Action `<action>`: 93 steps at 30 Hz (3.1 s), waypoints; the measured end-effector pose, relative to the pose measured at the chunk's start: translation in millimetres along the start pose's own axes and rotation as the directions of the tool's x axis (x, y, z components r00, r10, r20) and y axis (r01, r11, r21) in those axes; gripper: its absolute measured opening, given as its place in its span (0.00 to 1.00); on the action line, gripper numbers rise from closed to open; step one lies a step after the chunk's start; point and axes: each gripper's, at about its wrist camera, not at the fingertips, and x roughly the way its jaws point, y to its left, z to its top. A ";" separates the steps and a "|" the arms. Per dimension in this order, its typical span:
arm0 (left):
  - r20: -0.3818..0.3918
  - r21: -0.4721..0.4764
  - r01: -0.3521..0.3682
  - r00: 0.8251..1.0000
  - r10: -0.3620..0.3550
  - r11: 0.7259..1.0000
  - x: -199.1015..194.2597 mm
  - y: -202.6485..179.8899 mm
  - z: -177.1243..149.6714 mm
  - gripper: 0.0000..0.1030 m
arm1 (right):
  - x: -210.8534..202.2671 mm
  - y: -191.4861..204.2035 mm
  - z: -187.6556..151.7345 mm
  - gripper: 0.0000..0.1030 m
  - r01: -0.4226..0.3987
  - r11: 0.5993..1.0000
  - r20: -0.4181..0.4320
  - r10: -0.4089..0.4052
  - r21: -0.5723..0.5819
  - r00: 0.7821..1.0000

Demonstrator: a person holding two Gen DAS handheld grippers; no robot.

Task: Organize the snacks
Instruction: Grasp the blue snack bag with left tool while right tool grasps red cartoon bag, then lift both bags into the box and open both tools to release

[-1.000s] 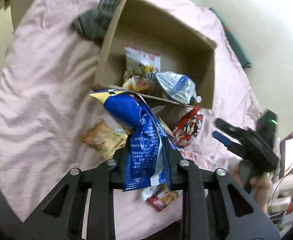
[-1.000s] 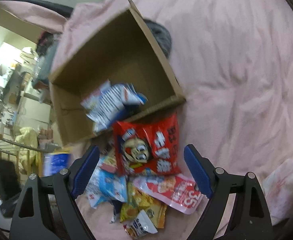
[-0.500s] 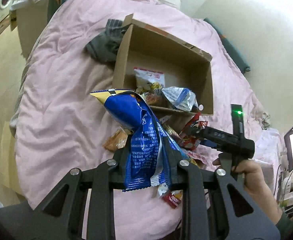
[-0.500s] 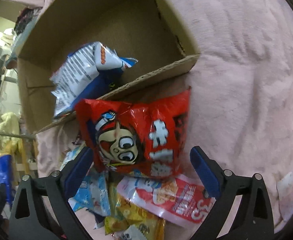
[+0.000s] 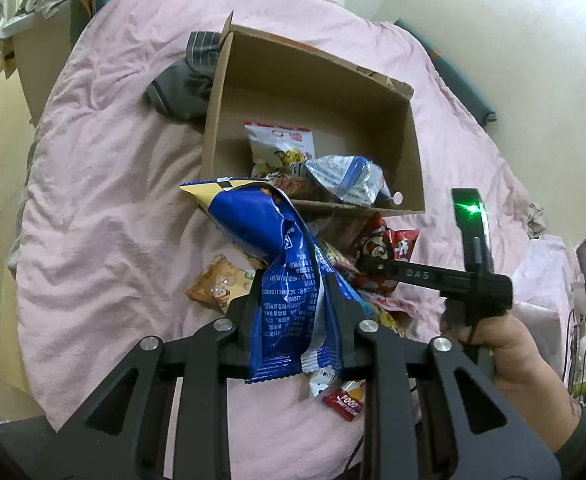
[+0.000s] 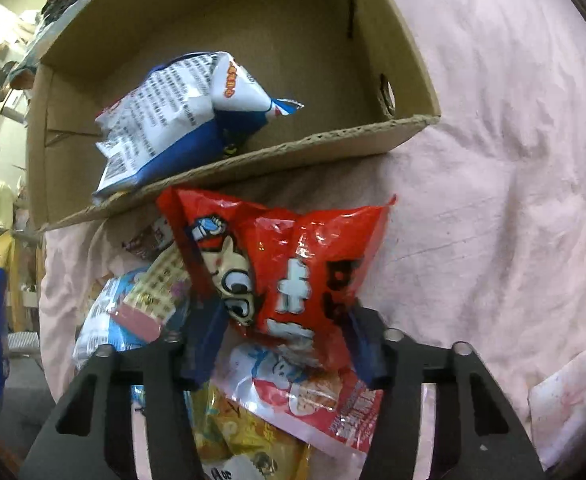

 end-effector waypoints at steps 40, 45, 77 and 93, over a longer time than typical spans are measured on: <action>0.228 0.201 -0.187 0.964 0.139 0.962 -24.5 -42.1 88.8 0.21 | -157.8 24.2 42.6 0.43 -0.199 0.973 0.418 0.228 -0.114 0.879; 0.248 0.215 -0.219 0.955 0.163 0.952 0.2 -49.8 100.8 0.21 | -138.7 27.5 58.7 0.43 -0.181 0.976 0.429 0.217 -0.124 0.877; 0.198 0.194 -0.236 0.960 0.198 0.952 55.9 -25.2 104.7 0.23 | -76.8 30.7 79.3 0.46 -0.190 0.973 0.295 0.220 -0.129 0.930; 0.230 0.214 -0.252 0.952 0.202 0.944 47.6 -33.0 102.2 0.25 | -74.8 32.1 83.3 0.51 -0.192 0.972 0.311 0.225 -0.134 0.923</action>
